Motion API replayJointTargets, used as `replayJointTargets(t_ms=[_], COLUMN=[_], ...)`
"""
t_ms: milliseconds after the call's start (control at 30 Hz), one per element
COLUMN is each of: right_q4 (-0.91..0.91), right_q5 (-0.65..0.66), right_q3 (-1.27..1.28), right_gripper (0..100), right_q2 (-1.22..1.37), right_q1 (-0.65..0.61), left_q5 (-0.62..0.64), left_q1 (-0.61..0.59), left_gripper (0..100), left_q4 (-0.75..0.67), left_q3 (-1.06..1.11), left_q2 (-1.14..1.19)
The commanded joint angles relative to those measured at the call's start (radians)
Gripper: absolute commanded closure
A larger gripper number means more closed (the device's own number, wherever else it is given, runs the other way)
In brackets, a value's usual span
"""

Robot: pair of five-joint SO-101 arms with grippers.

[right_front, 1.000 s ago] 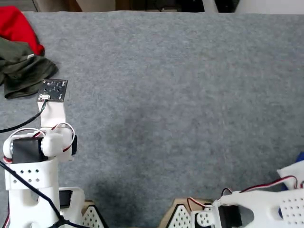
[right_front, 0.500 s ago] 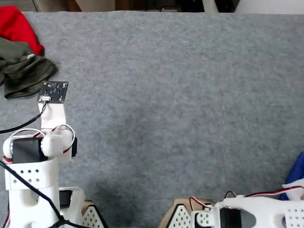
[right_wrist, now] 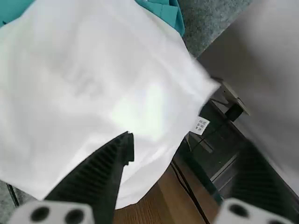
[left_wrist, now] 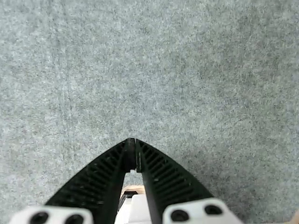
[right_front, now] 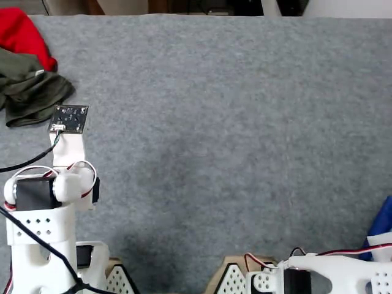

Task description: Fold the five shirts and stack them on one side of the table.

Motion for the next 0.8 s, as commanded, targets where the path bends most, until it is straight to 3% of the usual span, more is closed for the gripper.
replayJointTargets(t_ms=[0,267,433,567,767], right_q4=[-0.012,0.052,0.051,0.051,0.051], right_q5=[0.014,0.003,-0.086,-0.129,-0.222], right_q3=[-0.059,-0.205,-0.291,-0.263,-0.056], right_gripper=[56.6,58.5,80.2,99.8,99.2], right_q2=[-0.007,-0.008,-0.062,-0.148,-0.335], right_q1=[0.018,-0.001,-0.068,-0.157,-0.305], left_q5=[-0.003,-0.003,-0.003,-0.014,-0.123], left_q1=[-0.006,-0.006,-0.012,-0.115,-0.345], left_gripper=[98,98,98,98,97], left_q4=[0.003,0.0,-0.003,-0.009,-0.143], left_q3=[-0.011,-0.011,-0.028,-0.121,-0.235], left_q2=[-0.012,-0.012,-0.007,0.002,0.12])
